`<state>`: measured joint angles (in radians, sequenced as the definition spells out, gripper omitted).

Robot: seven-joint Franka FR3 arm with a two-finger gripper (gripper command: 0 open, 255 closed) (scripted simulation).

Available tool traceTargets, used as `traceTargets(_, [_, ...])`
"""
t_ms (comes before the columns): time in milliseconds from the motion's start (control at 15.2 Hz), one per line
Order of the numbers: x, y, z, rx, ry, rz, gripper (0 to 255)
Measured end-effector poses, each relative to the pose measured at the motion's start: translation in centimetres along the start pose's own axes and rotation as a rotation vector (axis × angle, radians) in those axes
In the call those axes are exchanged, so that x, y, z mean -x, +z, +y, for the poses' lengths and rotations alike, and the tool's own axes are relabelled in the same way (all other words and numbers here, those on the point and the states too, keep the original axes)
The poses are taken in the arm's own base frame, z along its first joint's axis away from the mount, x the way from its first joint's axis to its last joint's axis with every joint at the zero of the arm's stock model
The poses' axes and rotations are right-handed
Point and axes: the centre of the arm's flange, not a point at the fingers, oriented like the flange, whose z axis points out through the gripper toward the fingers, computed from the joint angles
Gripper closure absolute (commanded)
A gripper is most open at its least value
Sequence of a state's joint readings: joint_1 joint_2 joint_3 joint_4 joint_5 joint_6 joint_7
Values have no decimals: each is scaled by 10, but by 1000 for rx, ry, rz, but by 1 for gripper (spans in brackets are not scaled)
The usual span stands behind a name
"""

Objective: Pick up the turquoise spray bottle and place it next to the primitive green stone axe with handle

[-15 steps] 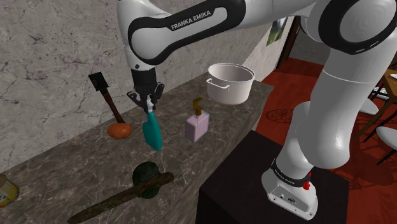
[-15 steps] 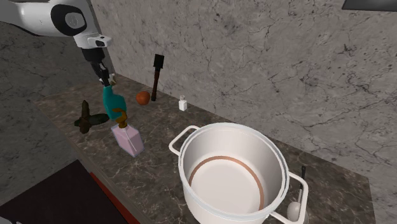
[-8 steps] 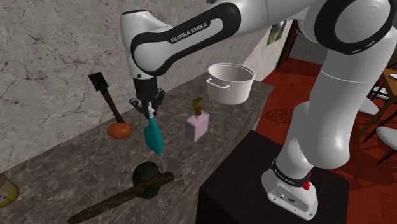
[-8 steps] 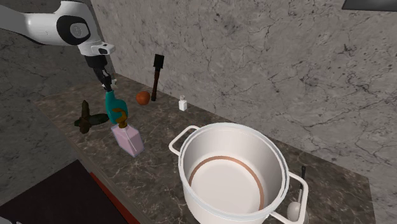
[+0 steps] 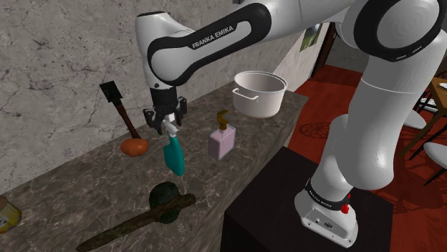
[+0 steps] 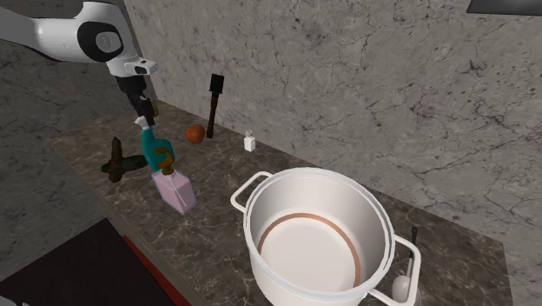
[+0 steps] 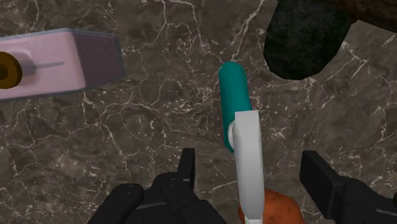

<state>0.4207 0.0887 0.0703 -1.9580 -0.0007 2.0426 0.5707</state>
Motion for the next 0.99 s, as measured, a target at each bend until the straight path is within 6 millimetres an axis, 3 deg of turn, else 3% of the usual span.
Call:
traceTargets(264, [0, 0, 0, 0, 0, 0, 0])
traceTargets(594, [-1, -45, -1, -1, 0, 1, 0])
traceTargets(990, [0, -50, 0, 0, 0, 0, 0])
